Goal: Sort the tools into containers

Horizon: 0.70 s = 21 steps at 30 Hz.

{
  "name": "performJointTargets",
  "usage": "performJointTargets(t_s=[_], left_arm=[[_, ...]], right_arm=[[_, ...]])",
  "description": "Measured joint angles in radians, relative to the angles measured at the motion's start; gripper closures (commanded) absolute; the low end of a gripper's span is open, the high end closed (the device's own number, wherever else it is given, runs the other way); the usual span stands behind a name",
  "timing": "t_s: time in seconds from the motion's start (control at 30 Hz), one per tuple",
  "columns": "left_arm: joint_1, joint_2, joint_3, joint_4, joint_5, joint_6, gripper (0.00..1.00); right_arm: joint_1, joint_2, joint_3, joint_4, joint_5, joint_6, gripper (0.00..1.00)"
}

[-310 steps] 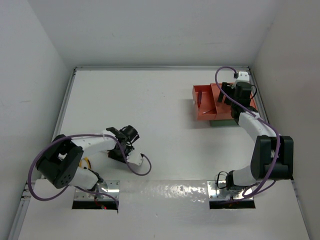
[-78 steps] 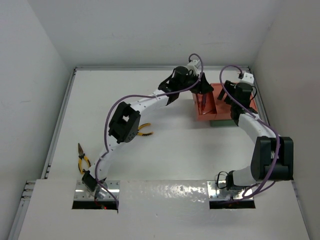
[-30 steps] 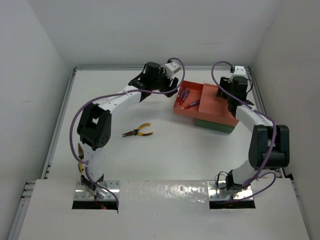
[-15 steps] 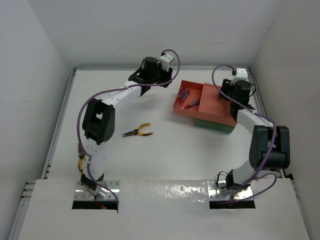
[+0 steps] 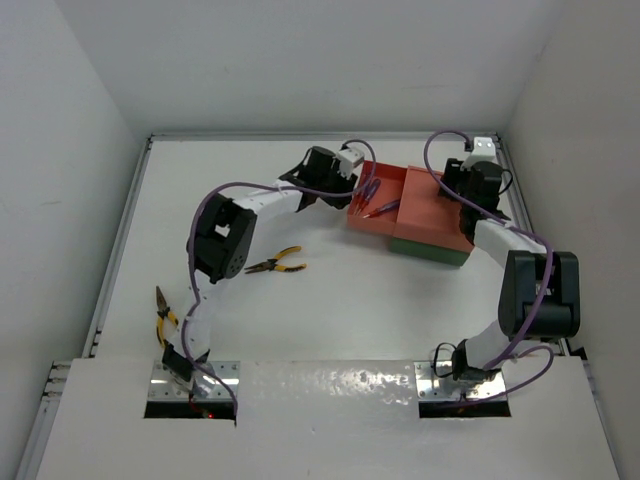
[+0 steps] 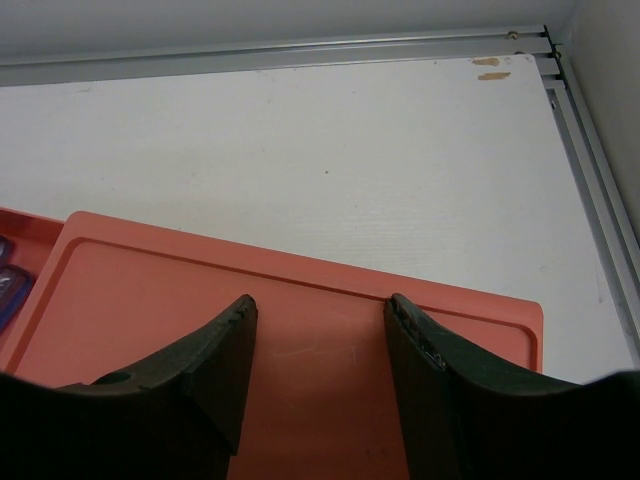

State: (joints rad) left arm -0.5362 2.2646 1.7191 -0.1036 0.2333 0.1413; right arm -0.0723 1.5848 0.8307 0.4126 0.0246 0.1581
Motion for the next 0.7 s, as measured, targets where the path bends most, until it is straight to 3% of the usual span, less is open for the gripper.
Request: performJointTargets(t_s=[0.27, 0.7], left_arm=[[-0.141, -0.033, 0.001, -0.022, 0.018, 0.052, 0.67], [-0.327, -0.025, 0.18, -0.172, -0.03, 0.127, 0.61]], right_arm=[[-0.005, 0.0, -0.005, 0.013, -0.012, 0.008, 0.46], [-0.018, 0.027, 0.033, 0.015, -0.069, 0.015, 0.46]])
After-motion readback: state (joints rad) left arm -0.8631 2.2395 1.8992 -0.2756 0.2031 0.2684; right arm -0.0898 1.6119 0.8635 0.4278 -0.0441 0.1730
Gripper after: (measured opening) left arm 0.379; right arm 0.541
